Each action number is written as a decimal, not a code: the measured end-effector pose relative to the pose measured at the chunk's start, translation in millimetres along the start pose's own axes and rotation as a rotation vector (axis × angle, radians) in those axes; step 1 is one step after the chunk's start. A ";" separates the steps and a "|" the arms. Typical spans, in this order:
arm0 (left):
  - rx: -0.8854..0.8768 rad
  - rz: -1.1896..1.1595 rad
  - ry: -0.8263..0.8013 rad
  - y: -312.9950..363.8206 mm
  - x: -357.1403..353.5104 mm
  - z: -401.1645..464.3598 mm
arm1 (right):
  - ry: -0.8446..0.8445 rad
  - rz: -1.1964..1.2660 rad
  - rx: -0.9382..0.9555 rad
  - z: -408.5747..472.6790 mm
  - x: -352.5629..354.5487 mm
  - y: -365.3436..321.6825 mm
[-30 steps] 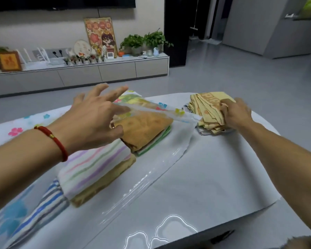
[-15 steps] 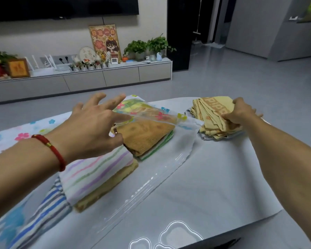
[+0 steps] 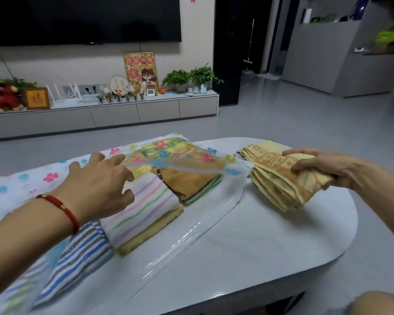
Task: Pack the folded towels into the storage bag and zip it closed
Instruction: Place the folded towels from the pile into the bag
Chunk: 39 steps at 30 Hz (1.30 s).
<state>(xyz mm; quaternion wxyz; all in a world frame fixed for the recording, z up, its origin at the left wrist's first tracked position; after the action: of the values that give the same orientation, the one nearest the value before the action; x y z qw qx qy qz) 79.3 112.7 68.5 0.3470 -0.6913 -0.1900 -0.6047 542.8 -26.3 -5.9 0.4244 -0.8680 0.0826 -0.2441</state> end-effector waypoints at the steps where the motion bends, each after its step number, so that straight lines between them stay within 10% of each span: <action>1: 0.022 -0.005 -0.017 -5.8 -3.4 -11.4 | -0.065 0.068 0.003 -20.2 -11.1 2.8; 11: 0.098 -0.138 -0.227 -58.4 -34.2 -113.4 | -0.664 0.185 -0.022 -159.9 -215.1 13.9; 15: 0.102 -0.168 -0.183 -67.2 -11.7 -113.6 | -0.713 0.256 0.002 -171.6 -334.2 -18.5; 21: 0.117 -0.188 -0.099 -76.4 25.1 -104.5 | -0.556 0.979 0.046 -156.8 -471.8 -80.9; 26: 0.130 -0.188 -0.096 -77.3 10.5 -108.2 | -0.541 0.301 0.011 -150.9 -551.4 -26.8; 35: 0.118 -0.207 -0.063 -72.6 -9.6 -107.6 | -0.560 -0.086 0.249 -142.5 -546.6 -20.4; 39: 0.088 -0.199 0.041 -61.6 -8.9 -99.4 | -0.210 -0.129 0.356 -131.5 -496.5 -21.0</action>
<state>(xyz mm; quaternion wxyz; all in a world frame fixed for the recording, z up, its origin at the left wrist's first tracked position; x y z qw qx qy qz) -34.5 85.9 78.0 0.3189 -0.6407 -0.2770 -0.6412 45.9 69.3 -96.7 0.5608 -0.8035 -0.0622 -0.1897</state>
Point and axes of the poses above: each hand's wrist, its own z-axis towards the middle knuckle, its own x-axis out of the back of the hand, y = z × x, the point moved 8 cm from there along z, towards the middle knuckle, and after that the axes turned 12 degrees about -x, right-handed, at the moved point
